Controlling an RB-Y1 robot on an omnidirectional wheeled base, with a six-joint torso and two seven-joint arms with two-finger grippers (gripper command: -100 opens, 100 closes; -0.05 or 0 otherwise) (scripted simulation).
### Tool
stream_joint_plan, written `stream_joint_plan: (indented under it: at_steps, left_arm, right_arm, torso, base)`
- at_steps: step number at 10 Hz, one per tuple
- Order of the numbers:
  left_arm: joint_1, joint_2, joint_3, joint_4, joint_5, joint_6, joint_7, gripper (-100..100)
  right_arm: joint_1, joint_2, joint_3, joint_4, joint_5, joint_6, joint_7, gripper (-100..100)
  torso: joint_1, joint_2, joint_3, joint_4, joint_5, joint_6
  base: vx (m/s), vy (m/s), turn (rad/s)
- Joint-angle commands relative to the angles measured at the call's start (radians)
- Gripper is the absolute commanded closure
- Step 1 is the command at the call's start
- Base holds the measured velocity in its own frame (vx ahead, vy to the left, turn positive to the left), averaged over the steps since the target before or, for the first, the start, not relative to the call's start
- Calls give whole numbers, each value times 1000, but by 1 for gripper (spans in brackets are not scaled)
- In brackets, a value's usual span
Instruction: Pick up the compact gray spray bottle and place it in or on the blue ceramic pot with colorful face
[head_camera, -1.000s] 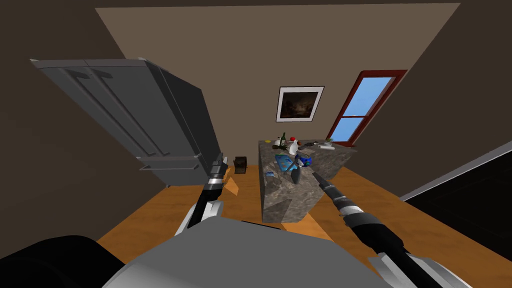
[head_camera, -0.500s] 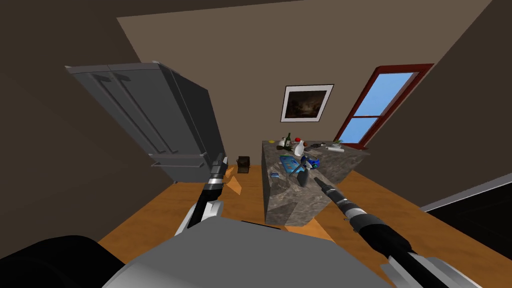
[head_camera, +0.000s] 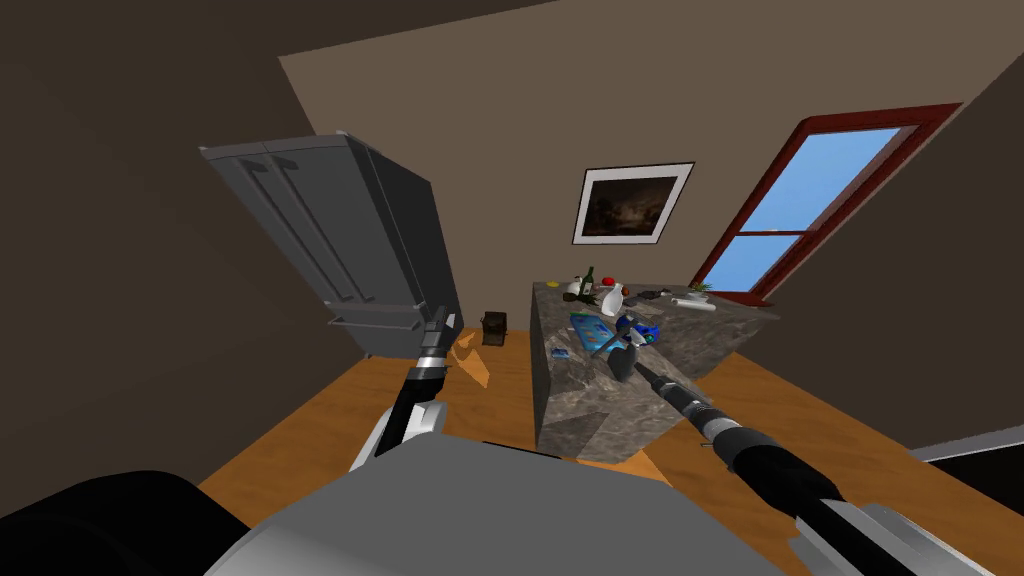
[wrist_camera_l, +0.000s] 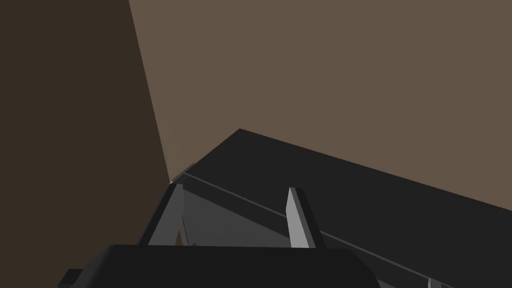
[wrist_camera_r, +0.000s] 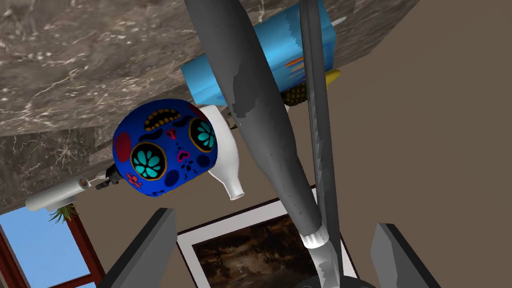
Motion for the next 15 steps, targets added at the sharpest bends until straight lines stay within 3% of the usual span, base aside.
stream_joint_plan:
  at_steps: [1, 2, 5, 6, 10, 12, 13, 14, 15]
  left_arm:
    - [0, 0, 0, 0, 0, 0, 0, 0]
    - [0, 0, 0, 0, 0, 0, 0, 0]
    - [0, 0, 0, 0, 0, 0, 0, 0]
    - [0, 0, 0, 0, 0, 0, 0, 0]
    - [0, 0, 0, 0, 0, 0, 0, 0]
    - [0, 0, 0, 0, 0, 0, 0, 0]
    - [0, 0, 0, 0, 0, 0, 0, 0]
    - [0, 0, 0, 0, 0, 0, 0, 0]
    - [0, 0, 0, 0, 0, 0, 0, 0]
  right_arm:
    - [4, -50, 6, 28, 21, 37, 2, -100]
    - [4, -65, 6, 28, 21, 37, 2, -100]
    - [13, -165, 13, 67, 54, 98, 4, -100]
    - [13, -170, 13, 67, 54, 98, 4, -100]
    - [23, -279, 19, 105, 87, 160, 7, -100]
    - [27, -323, 21, 119, 100, 184, 7, -100]
    - [26, -310, 20, 110, 94, 179, 7, -100]
    - [26, -313, 20, 111, 95, 182, 7, 0]
    - [11, -293, 30, 142, 100, 170, 14, -100]
  torso:
    - [0, 0, 0, 0, 0, 0]
    - [0, 0, 0, 0, 0, 0]
    - [0, 0, 0, 0, 0, 0]
    - [0, 0, 0, 0, 0, 1]
    - [-1, 0, 0, 0, 0, 1]
    - [-1, 0, 0, 0, 0, 1]
    - [-3, 1, 1, 0, -1, 1]
    - [-3, 1, 1, 0, -1, 1]
    - [-3, 1, 1, 0, -1, 1]
  base:
    - [9, 51, 175]
    - [11, 30, 53]
    - [8, 41, 136]
    - [5, 29, 59]
    - [7, 34, 111]
    - [3, 11, 14]
    - [-4, -5, 13]
    - [0, 0, 0]
    - [-9, -12, 34]
